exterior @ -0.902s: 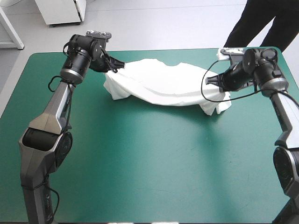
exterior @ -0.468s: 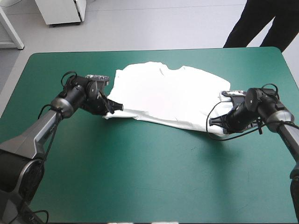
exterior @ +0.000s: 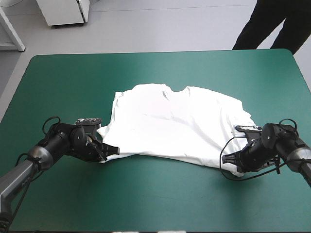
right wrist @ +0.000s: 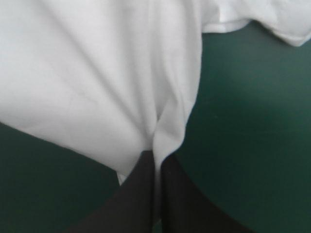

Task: Fold the cloth

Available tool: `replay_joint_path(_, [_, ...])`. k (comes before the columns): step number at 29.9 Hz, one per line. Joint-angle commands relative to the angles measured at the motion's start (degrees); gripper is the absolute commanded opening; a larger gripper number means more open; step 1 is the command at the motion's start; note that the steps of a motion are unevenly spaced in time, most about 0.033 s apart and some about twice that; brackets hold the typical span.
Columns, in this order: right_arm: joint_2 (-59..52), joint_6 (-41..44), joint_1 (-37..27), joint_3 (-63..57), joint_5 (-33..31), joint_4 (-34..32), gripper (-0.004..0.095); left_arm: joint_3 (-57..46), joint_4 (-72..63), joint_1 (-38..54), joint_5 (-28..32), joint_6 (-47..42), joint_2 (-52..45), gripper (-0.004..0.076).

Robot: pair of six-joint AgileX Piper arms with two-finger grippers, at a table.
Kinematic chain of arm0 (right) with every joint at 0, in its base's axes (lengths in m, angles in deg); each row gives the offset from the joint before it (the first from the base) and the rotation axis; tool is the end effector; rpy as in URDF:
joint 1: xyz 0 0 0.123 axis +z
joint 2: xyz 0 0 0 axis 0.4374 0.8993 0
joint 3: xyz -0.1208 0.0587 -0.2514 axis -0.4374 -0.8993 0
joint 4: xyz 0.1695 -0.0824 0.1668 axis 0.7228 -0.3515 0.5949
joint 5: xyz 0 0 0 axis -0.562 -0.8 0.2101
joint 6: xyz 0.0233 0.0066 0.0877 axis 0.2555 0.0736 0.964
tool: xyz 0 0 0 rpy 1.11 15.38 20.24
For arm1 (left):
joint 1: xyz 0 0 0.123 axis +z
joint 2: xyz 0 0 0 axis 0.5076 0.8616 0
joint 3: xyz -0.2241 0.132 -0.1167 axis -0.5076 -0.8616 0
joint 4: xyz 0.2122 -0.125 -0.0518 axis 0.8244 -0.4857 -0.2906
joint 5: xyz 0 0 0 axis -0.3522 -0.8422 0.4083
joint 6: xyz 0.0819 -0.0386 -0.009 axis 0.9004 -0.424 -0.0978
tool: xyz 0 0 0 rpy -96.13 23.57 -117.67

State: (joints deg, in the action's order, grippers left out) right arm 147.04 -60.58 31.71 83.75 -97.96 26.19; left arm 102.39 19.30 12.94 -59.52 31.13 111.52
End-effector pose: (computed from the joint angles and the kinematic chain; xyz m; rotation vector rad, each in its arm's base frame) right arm 0.2205 0.0366 0.2248 -0.1164 2.9888 0.2508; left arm 0.2346 -0.0815 0.2308 0.0799 2.8680 -0.2252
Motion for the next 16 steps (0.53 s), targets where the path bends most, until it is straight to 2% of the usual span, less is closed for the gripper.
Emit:
replay_joint_path(1, [-2.98, -0.53, -0.27, -0.34, -0.26, 1.82, -0.0017, -1.66, -2.13, -0.33, 1.42, -0.50, -4.12, -0.0022])
replay_joint_path(5, [-3.09, -0.49, -0.27, -0.34, -1.35, 3.09, -0.0015, -2.30, -3.36, -0.33, 0.59, -0.35, -4.54, -0.0022])
replay_joint_path(8, [-3.09, -0.49, -0.27, 0.16, -2.55, 4.22, 0.0040, -2.30, -3.59, -0.33, 0.48, 1.32, -4.54, 0.0002])
replay_joint_path(10, [-3.09, -0.49, -0.27, 1.19, -3.78, 4.46, 0.0135, -1.73, -4.09, -0.33, -0.14, 3.13, -4.54, 0.0060])
replay_joint_path(13, [-3.09, -0.49, -0.27, 4.26, -6.94, 4.29, 0.0319, 0.37, -4.74, -0.33, -2.54, 5.87, -4.54, 0.0223])
replay_joint_path(16, [-3.09, -0.49, -0.27, 8.14, -9.70, 3.34, 0.0440, 3.76, -4.85, -0.33, -6.31, 6.93, -4.54, 0.0390])
